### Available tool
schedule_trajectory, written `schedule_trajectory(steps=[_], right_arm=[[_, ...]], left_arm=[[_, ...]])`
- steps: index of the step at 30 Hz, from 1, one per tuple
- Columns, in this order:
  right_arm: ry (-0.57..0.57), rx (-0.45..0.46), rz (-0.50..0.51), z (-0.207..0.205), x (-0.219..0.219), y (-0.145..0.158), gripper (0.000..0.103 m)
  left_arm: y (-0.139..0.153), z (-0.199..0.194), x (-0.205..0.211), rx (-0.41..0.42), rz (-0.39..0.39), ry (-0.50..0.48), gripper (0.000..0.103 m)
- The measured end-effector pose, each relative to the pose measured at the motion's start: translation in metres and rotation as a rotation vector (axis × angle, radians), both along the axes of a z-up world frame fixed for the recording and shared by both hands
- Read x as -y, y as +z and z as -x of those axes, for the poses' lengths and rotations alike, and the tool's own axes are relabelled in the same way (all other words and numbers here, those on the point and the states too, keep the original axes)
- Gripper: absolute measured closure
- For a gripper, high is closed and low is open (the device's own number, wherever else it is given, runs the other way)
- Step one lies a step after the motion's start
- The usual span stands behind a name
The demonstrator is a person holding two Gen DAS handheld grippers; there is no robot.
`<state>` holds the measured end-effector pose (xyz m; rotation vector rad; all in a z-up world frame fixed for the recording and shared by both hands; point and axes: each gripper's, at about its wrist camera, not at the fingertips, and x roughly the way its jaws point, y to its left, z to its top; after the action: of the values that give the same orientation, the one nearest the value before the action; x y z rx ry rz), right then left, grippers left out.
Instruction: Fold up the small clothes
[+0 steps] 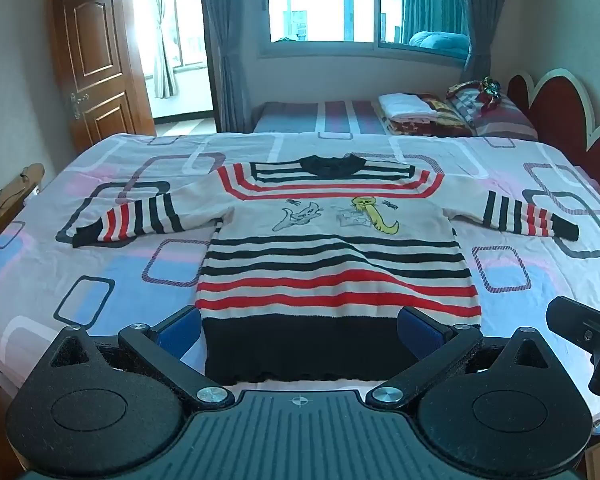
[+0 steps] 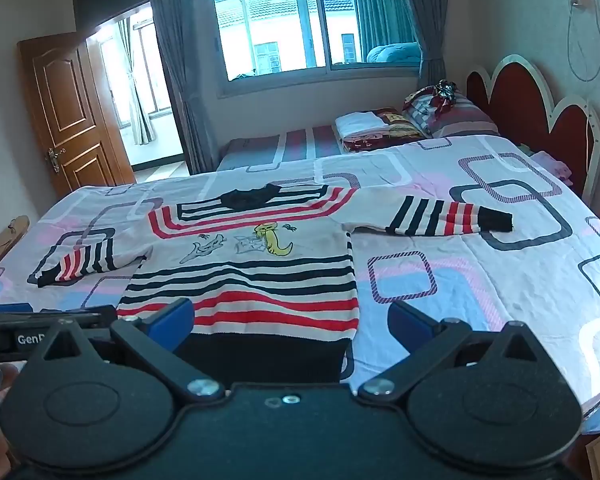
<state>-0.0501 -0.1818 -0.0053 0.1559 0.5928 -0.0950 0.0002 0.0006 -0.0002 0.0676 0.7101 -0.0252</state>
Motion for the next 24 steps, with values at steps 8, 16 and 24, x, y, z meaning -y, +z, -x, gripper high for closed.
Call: schedule_trajectory(steps=[8,16,24], right_arm=[[0.001,-0.002,0.000,-0.001,-0.001,-0.002,0.001],[0.002,-0.008,0.004,-0.002,-0.002,-0.003,0.001],[0.005,-0.029,0.012,-0.006,-0.006,-0.005,0.001]], left_arm=[[-0.001,-0.002,-0.004,-0.005,0.004,0.009,0.000],[-0.003,0.004,-0.009,-0.001,0.007,0.006,0.000],[-0.009,-0.002,0.002,-0.014,-0.003,0.000,0.000]])
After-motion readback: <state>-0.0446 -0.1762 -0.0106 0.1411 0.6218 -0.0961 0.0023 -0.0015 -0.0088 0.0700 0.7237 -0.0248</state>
